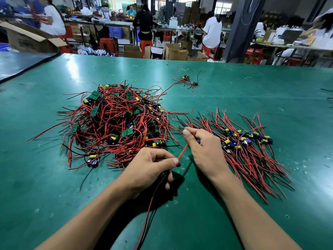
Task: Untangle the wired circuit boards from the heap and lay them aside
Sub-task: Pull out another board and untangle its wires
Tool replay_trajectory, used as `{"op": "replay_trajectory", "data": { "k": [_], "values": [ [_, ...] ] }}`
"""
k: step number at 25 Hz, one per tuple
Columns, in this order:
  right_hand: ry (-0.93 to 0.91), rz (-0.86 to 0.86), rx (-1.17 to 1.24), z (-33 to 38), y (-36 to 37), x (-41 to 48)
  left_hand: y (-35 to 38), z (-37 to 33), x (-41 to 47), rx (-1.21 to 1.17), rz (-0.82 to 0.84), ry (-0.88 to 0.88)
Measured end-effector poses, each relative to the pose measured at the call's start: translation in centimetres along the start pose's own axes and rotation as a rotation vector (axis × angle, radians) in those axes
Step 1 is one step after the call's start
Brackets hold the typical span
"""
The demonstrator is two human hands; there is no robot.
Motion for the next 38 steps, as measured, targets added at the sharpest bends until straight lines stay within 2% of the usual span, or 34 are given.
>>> {"op": "replay_trajectory", "data": {
  "k": [3,7,9,13,15,24,26,29,33,38],
  "values": [
    [0.067,-0.006,0.074,-0.9,0.1,0.0,0.0,0.1,0.0,-0.015,0.001,-0.006],
    [0.370,0.100,0.639,-1.1,1.5,-0.3,-0.1,0.1,-0.1,-0.037,-0.004,0.003],
    [0.470,0.132,0.772,-0.7,2.0,-0.4,-0.1,0.1,0.0,-0.057,-0.028,0.003],
    [0.467,0.376,0.616,0.7,3.7,-2.1,0.3,0.3,0.3,-0.128,-0.049,0.024],
    [0.451,0.422,0.612,1.1,3.8,-2.5,0.5,0.3,0.4,-0.132,-0.047,0.027],
    [0.357,0.193,0.388,-0.6,1.3,-0.8,0.1,0.1,0.3,-0.046,-0.004,-0.005],
    [0.392,0.127,0.476,-0.8,1.0,-0.7,0.0,0.0,0.2,-0.088,0.005,-0.026],
    [0.510,0.074,0.760,-0.5,1.3,-0.6,-0.1,-0.1,0.1,-0.127,0.022,-0.040],
    [0.680,0.171,0.968,-0.4,1.4,-0.5,-0.1,-0.2,0.0,-0.121,0.042,-0.046],
    [0.766,0.310,1.117,-0.4,0.9,-0.5,0.1,-0.3,-0.1,-0.126,0.067,-0.056]
  ]
}}
Point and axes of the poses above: each hand's wrist, its own x-axis towards the middle knuckle, its own y-axis out of the palm, z = x × y, the point moved 5 cm from there along x, towards the middle knuckle, and after that the axes turned 5 degrees about -y, right-handed, at the moved point
